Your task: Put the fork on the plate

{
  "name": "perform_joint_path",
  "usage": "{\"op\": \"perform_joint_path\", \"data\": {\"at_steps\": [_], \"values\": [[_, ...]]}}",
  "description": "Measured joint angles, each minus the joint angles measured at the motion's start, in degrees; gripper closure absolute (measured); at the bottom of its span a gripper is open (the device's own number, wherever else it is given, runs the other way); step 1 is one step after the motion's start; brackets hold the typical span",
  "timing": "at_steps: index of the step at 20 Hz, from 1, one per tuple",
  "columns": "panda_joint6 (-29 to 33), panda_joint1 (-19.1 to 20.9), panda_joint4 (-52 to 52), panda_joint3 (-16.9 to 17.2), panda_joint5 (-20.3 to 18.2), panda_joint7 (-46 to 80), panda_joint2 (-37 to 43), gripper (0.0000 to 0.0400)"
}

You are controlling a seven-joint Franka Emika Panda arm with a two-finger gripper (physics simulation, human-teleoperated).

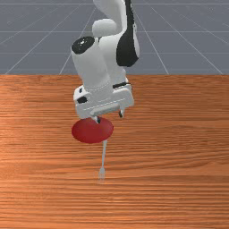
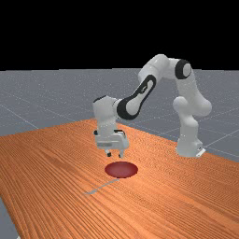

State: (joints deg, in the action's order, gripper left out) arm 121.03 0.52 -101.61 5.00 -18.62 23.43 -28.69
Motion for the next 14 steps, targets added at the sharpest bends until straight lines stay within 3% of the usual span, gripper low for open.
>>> {"op": "perform_joint_path", "data": {"at_steps": [3,11,13,14], "values": [[0.1,0.3,6.9,0.1,-0.2,1.4,-8.0,0.0007],[0.3,0.8,18.8,0.7,0.4,3.9,-21.9,0.0],[-0.2,0.7,21.3,1.5,1.1,5.2,-25.2,0.0],[-0.4,0.5,21.9,1.8,1.5,5.8,-25.8,0.0032]]}}
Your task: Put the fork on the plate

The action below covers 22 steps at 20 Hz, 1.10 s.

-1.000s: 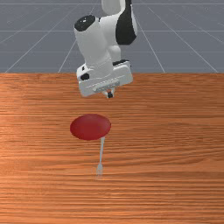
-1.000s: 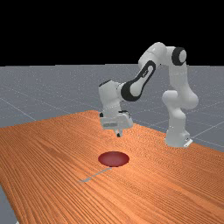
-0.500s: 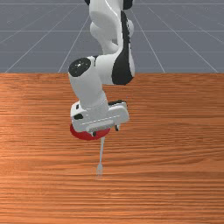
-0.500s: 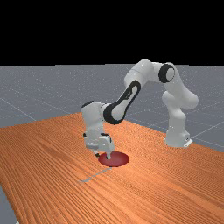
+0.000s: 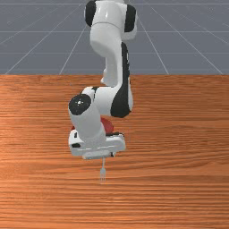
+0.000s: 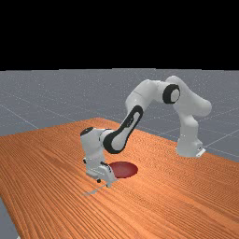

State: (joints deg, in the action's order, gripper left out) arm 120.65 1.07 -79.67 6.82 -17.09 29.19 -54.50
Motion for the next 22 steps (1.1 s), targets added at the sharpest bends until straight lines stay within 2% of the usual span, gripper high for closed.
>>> {"op": "perform_joint_path", "data": {"at_steps": [3,7,8,12,13,14,19,22], "values": [[-0.3,-0.3,0.8,0.5,0.7,1.1,-0.6,0.0067],[0.2,-1.7,1.3,2.6,2.8,3.6,-1.4,0.0198],[0.3,-1.8,1.3,2.7,3.0,3.8,-1.4,0.0212],[0.3,-2.0,1.3,2.9,3.1,4.1,-1.4,0.0211],[0.1,-2.0,1.3,2.7,3.1,4.1,-1.4,0.0277],[-0.1,-2.2,1.2,2.6,3.1,4.1,-1.3,0.0308],[-0.6,-3.3,0.8,2.0,3.1,4.2,0.1,0.0314],[-1.2,-3.5,-0.9,2.3,3.1,3.9,5.7,0.0314]]}}
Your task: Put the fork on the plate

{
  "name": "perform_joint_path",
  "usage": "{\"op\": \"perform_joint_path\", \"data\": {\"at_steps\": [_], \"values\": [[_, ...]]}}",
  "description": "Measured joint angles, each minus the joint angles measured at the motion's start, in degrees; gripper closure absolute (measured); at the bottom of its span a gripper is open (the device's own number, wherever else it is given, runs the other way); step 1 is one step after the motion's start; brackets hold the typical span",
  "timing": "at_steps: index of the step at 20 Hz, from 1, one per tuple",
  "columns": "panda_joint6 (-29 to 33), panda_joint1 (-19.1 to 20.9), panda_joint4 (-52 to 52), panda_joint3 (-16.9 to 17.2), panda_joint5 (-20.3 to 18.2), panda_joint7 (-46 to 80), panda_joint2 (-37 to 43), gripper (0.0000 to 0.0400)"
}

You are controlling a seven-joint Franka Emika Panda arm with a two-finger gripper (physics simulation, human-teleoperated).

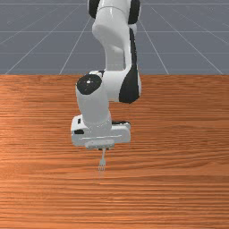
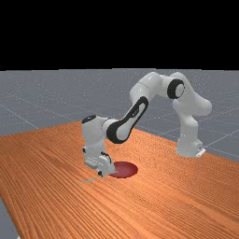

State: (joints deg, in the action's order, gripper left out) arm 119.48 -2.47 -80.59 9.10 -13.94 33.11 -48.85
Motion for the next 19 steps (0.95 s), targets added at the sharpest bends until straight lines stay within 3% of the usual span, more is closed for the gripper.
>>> {"op": "perform_joint_path", "data": {"at_steps": [4,7,12,15,16,17,19], "values": [[-0.6,-1.6,-19.8,1.3,1.2,-0.6,18.3,0.0314],[-0.2,-1.6,-30.3,1.8,1.8,-2.4,24.3,0.0314],[10.7,0.0,-34.6,3.0,1.4,-3.5,17.2,0.0314],[13.8,0.5,-35.6,3.3,1.2,-3.6,14.7,0.0314],[14.3,0.5,-36.1,3.3,1.2,-3.6,14.7,0.0228],[14.8,0.5,-36.5,3.3,1.2,-3.7,14.7,0.0295],[16.2,0.3,-39.0,3.5,1.1,-3.8,16.1,0.0313]]}}
